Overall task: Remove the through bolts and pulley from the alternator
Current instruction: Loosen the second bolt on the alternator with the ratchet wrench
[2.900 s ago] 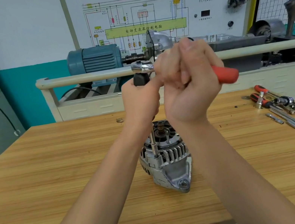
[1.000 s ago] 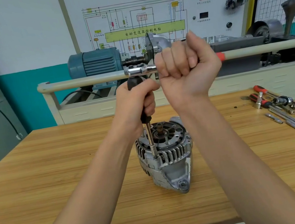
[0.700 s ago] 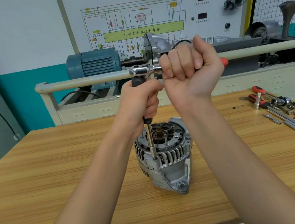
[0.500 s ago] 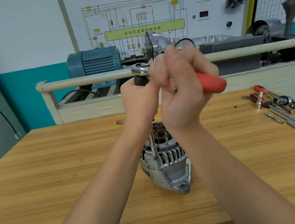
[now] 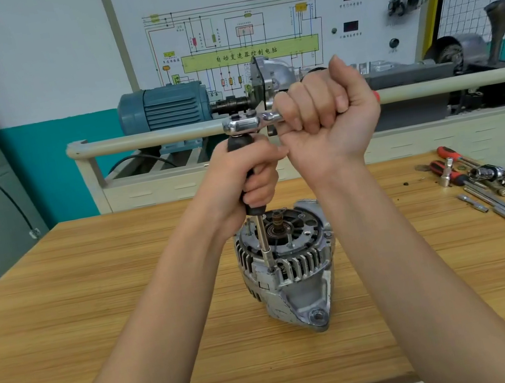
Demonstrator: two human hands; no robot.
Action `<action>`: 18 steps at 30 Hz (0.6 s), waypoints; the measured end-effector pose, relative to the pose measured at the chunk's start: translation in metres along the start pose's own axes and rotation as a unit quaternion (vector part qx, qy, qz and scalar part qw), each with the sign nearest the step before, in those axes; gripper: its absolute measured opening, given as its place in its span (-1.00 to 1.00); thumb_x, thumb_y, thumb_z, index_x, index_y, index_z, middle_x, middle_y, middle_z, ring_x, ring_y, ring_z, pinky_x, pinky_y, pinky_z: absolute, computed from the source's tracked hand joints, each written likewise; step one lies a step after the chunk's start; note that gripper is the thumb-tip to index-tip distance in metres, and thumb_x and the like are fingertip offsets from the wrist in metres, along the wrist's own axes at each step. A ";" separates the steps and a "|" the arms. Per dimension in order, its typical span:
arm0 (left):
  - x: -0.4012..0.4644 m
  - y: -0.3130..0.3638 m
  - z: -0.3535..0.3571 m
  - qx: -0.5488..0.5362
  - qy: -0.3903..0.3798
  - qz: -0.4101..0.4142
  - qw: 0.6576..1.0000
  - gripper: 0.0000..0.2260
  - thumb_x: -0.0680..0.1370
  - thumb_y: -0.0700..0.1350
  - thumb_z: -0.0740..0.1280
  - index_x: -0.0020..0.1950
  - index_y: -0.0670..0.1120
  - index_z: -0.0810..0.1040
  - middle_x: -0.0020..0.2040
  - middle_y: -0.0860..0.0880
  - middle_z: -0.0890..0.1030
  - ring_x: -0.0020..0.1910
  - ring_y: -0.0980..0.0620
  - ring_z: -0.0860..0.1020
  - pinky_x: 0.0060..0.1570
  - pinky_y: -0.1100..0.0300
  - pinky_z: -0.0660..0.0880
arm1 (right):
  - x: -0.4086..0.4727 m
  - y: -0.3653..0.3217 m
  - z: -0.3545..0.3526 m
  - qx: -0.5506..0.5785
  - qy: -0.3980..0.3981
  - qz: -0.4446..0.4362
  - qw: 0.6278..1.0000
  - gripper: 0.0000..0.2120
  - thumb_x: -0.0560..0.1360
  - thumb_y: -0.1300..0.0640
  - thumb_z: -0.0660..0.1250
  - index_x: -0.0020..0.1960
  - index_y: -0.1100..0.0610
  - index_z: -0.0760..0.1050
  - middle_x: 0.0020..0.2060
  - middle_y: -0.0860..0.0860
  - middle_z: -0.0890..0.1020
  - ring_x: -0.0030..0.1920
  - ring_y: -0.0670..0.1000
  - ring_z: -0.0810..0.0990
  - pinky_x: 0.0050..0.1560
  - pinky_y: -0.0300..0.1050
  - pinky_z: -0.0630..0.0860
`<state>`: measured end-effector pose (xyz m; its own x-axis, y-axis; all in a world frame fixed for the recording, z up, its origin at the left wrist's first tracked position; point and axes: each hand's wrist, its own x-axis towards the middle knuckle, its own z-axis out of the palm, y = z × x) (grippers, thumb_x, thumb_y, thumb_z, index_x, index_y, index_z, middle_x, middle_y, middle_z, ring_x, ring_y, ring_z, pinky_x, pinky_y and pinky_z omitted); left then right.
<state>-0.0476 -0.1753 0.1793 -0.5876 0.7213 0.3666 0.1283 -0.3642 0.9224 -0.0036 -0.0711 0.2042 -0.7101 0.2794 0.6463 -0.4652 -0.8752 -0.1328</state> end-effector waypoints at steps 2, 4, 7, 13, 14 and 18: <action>0.003 -0.002 0.002 0.013 0.054 0.009 0.998 -0.61 0.43 -0.30 0.27 -0.52 -0.04 0.21 -0.63 0.06 0.17 -0.69 0.14 0.09 -0.61 0.39 0.06 | -0.005 0.002 0.001 -0.054 -0.013 -0.033 0.998 -0.54 0.47 0.20 0.11 -0.61 0.09 0.22 -0.69 -0.04 0.16 -0.57 -0.04 -0.02 -0.51 -0.22 0.09; 0.006 -0.004 0.008 0.034 0.129 0.023 0.991 -0.58 0.47 -0.36 0.23 -0.49 -0.04 0.18 -0.61 0.05 0.14 -0.66 0.12 0.06 -0.59 0.38 0.04 | -0.012 0.008 0.004 -0.124 -0.045 -0.085 0.988 -0.53 0.49 0.25 0.10 -0.59 0.09 0.21 -0.66 -0.02 0.12 -0.57 -0.05 0.01 -0.49 -0.19 0.10; 0.010 -0.007 0.017 0.049 0.224 0.040 0.973 -0.59 0.47 -0.35 0.26 -0.47 -0.04 0.21 -0.62 0.07 0.18 -0.64 0.11 0.09 -0.59 0.38 0.06 | -0.021 0.022 0.010 -0.231 -0.084 -0.186 0.951 -0.57 0.45 0.35 0.11 -0.54 0.06 0.18 -0.65 -0.04 0.22 -0.60 -0.09 0.15 -0.44 -0.18 0.14; 0.009 -0.010 0.021 0.119 0.268 0.079 0.953 -0.70 0.49 -0.31 0.29 -0.38 -0.10 0.28 -0.52 0.00 0.24 -0.54 0.06 0.18 -0.58 0.33 0.13 | -0.034 0.036 0.013 -0.353 -0.098 -0.279 0.887 -0.62 0.38 0.27 0.26 -0.52 0.00 0.22 -0.60 -0.08 0.29 -0.54 -0.09 0.20 -0.40 -0.11 0.14; 0.008 -0.009 0.019 0.095 0.249 0.072 0.961 -0.66 0.48 -0.34 0.29 -0.40 -0.09 0.26 -0.55 0.02 0.24 -0.58 0.08 0.16 -0.58 0.34 0.11 | -0.031 0.033 0.013 -0.325 -0.094 -0.260 0.904 -0.59 0.38 0.31 0.25 -0.52 -0.01 0.20 -0.62 -0.07 0.27 -0.56 -0.10 0.20 -0.40 -0.13 0.13; 0.002 -0.005 0.005 0.037 0.119 0.051 0.991 -0.67 0.43 -0.34 0.30 -0.46 -0.09 0.27 -0.61 0.02 0.22 -0.63 0.07 0.15 -0.58 0.33 0.13 | -0.016 0.012 0.012 -0.176 -0.068 -0.109 0.976 -0.53 0.47 0.30 0.12 -0.61 0.08 0.23 -0.68 -0.06 0.17 -0.61 -0.08 0.06 -0.48 -0.21 0.12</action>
<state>-0.0455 -0.1689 0.1764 -0.7388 0.5210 0.4274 0.2491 -0.3781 0.8916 0.0083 -0.0905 0.2016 -0.5086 0.3683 0.7783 -0.7675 -0.6037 -0.2158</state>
